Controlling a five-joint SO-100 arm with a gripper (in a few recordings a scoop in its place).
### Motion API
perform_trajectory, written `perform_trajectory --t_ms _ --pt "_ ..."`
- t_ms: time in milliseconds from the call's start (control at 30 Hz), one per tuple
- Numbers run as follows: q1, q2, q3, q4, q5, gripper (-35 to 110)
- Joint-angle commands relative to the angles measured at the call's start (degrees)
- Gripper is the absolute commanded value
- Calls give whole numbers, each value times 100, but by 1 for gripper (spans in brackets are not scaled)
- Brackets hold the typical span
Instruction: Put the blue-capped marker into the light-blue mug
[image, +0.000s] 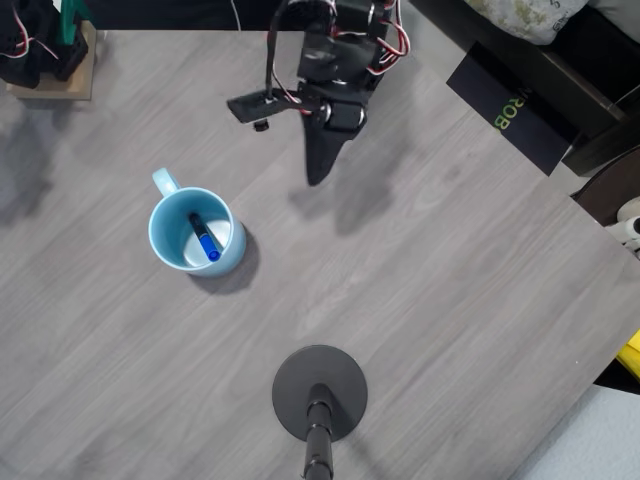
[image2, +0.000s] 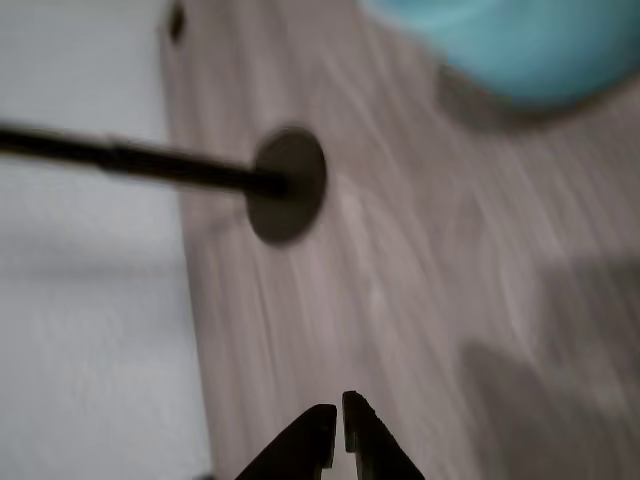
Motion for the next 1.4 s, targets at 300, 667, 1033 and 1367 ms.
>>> perform_trajectory --t_ms 300,667,1033,1367 --pt "-800 1696 2496 -26 1107 0" --pt "-1081 3577 4043 396 1292 0" --pt "-1292 3577 4315 879 1608 0" --pt "-1266 3577 4324 1441 1705 0"
